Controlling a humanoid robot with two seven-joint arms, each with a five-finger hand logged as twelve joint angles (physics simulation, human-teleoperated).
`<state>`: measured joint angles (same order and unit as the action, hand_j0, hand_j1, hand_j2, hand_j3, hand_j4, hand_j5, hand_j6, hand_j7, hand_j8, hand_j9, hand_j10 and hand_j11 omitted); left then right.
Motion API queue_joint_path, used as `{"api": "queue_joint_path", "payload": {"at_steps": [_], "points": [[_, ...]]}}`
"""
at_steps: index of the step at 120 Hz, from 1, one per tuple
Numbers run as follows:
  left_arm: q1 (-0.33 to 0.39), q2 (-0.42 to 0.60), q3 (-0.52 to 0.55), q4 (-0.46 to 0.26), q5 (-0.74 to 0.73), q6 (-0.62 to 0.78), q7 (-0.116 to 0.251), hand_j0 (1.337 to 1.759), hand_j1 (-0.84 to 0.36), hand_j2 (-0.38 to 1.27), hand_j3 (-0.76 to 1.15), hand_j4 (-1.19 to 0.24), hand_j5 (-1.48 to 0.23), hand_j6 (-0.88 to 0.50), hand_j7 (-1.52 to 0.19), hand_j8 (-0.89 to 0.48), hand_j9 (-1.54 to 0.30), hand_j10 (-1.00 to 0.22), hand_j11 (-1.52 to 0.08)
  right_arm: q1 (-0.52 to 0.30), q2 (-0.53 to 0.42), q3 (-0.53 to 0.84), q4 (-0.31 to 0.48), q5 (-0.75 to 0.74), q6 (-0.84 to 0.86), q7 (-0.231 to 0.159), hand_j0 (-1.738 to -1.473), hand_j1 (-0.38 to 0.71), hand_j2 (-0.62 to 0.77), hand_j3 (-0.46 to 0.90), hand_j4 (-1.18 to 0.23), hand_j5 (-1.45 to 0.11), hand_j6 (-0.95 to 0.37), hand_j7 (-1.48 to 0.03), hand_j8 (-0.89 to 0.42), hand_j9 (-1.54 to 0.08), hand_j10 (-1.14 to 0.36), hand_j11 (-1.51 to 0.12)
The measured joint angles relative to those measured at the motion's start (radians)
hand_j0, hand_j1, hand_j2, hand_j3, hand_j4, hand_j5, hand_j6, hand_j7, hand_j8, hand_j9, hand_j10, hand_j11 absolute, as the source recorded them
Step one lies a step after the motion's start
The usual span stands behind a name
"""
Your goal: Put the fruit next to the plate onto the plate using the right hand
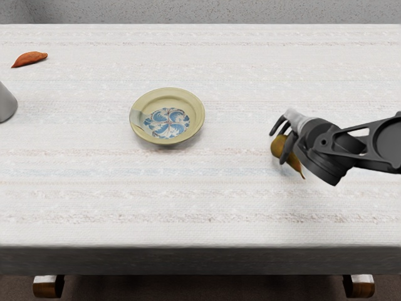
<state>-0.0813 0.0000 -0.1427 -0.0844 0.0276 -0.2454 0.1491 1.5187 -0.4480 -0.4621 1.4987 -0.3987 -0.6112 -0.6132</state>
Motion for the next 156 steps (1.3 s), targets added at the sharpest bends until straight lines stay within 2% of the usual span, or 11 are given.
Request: {"api": "queue_joint_path", "payload": {"at_steps": [35, 84, 100, 135, 156], "points": [[0.002, 0.0, 0.001, 0.0, 0.0, 0.0, 0.0, 1.658, 0.35, 0.0, 0.0, 0.0, 0.0, 0.0, 0.0, 0.0, 0.0, 0.0, 0.0, 0.017, -0.01, 0.055, -0.001, 0.003, 0.0, -0.001, -1.658, 0.3, 0.56, 0.0, -0.64, -0.82, -0.53, -0.83, -0.51, -0.8, -0.65, -0.8], [0.003, 0.0, 0.003, 0.0, 0.0, 0.0, 0.0, 1.658, 0.35, 0.0, 0.0, 0.0, 0.0, 0.0, 0.0, 0.0, 0.0, 0.0, 0.0, 0.057, 0.001, 0.125, -0.016, 0.045, 0.0, 0.0, -1.658, 0.31, 0.56, 0.0, -0.64, -0.82, -0.53, -0.83, -0.51, -0.8, -0.65, -0.8], [0.003, 0.0, 0.003, 0.0, 0.0, 0.0, 0.0, 1.658, 0.35, 0.0, 0.0, 0.0, 0.0, 0.0, 0.0, 0.0, 0.0, 0.0, 0.0, 0.061, 0.01, 0.135, -0.063, 0.048, 0.0, -0.001, -1.658, 0.3, 0.56, 0.0, -0.64, -0.82, -0.53, -0.83, -0.51, -0.8, -0.65, -0.8], [0.002, 0.0, 0.004, 0.0, 0.0, 0.0, 0.0, 1.658, 0.35, 0.0, 0.0, 0.0, 0.0, 0.0, 0.0, 0.0, 0.0, 0.0, 0.0, 0.058, 0.107, 0.181, -0.25, 0.052, 0.019, 0.0, -1.658, 0.31, 0.54, 0.0, -0.64, -0.82, -0.51, -0.82, -0.49, -0.8, -0.65, -0.8], [0.002, 0.0, 0.005, 0.0, 0.0, 0.0, 0.0, 1.658, 0.35, 0.0, 0.0, 0.0, 0.0, 0.0, 0.0, 0.0, 0.0, 0.0, 0.0, 0.057, 0.154, 0.2, -0.298, 0.055, 0.035, 0.0, -1.658, 0.3, 0.52, 0.0, -0.64, -0.82, -0.51, -0.82, -0.49, -0.8, -0.65, -0.8]]}}
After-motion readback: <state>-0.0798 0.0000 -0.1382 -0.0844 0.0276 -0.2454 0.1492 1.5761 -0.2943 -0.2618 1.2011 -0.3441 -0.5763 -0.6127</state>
